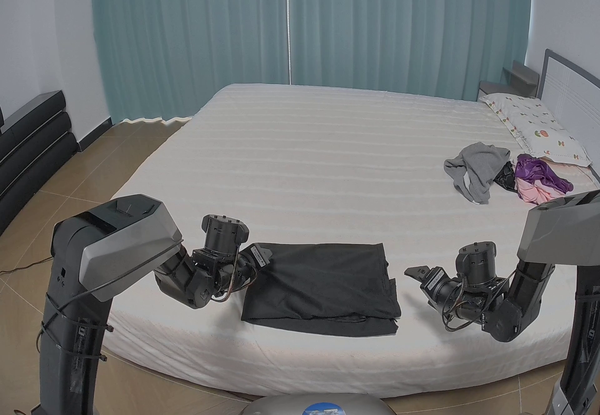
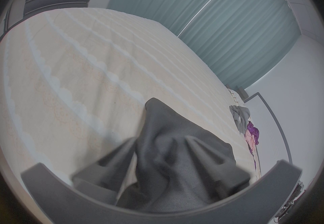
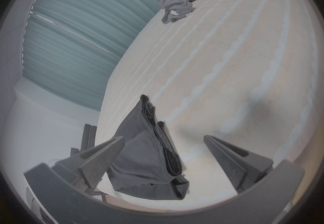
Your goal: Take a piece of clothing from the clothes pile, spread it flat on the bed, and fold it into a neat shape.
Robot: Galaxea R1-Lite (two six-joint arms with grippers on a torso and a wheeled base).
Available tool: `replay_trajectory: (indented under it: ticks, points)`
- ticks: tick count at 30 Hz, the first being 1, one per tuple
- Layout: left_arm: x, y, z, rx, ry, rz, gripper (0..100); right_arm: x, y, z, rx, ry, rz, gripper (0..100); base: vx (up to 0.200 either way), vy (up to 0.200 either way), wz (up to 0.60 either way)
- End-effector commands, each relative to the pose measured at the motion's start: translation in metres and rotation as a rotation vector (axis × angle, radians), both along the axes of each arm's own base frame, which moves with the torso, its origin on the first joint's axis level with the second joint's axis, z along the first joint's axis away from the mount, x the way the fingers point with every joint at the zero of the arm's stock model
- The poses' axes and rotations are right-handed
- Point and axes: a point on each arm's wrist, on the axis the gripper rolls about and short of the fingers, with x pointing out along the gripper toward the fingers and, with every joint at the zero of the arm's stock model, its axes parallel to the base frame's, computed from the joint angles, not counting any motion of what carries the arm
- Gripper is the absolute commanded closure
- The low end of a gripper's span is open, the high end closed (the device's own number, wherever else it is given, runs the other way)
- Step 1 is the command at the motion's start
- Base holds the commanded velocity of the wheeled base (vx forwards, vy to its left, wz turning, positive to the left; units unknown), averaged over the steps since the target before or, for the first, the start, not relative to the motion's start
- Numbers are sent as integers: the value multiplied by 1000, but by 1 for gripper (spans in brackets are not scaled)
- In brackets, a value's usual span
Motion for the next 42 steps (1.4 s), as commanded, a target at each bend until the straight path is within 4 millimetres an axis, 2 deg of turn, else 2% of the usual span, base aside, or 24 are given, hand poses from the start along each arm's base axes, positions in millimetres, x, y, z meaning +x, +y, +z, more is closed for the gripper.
replay_trajectory:
  ticks: [1,8,12,14,15,17,20,23,24,26,28,29,34,36,37,38,42]
  points:
    - [-1,1,-2,3,7,1,0,0,0,-1,-1,3,0,0,0,0,0]
    - [-2,9,0,-21,21,43,0,-2,3,-4,-5,16,13,0,0,0,0]
    - [2,22,23,-121,3,134,0,-3,3,-5,-7,20,13,0,0,0,0]
    - [2,22,23,-121,3,134,0,-3,3,-5,-7,20,13,0,0,0,0]
    - [-4,33,51,-146,-36,167,0,-4,3,-5,-11,19,17,0,0,0,0]
    - [-14,42,76,-158,-71,177,0,-5,3,-2,-18,12,24,0,0,0,0]
    - [-34,55,101,-161,-105,190,0,-5,3,15,-39,-52,35,0,0,0,0]
    - [-54,72,133,-167,-165,213,0,-15,4,44,-60,-136,71,0,0,0,0]
    - [-58,74,139,-171,-175,216,0,-17,4,50,-63,-151,76,0,0,0,0]
    - [-85,88,170,-184,-246,237,0,-30,-2,81,-89,-246,66,0,0,0,0]
    - [-102,94,187,-173,-297,246,0,-40,-9,97,-128,-304,40,0,0,0,0]
    - [-109,97,192,-161,-311,248,0,-45,-12,104,-148,-329,26,0,0,0,0]
    - [-161,113,221,-122,-422,271,0,-93,-32,145,-241,-485,9,0,0,0,0]
    - [-161,113,221,-122,-422,271,0,-93,-32,145,-241,-485,9,0,0,0,0]
    - [-190,121,233,-116,-484,269,0,-116,-45,162,-301,-530,1,0,0,0,0]
    - [-204,124,236,-84,-516,259,0,-128,-53,170,-329,-550,-10,0,0,0,0]
    - [-247,133,240,5,-604,256,0,-169,-71,192,-370,-607,-42,0,0,0,0]
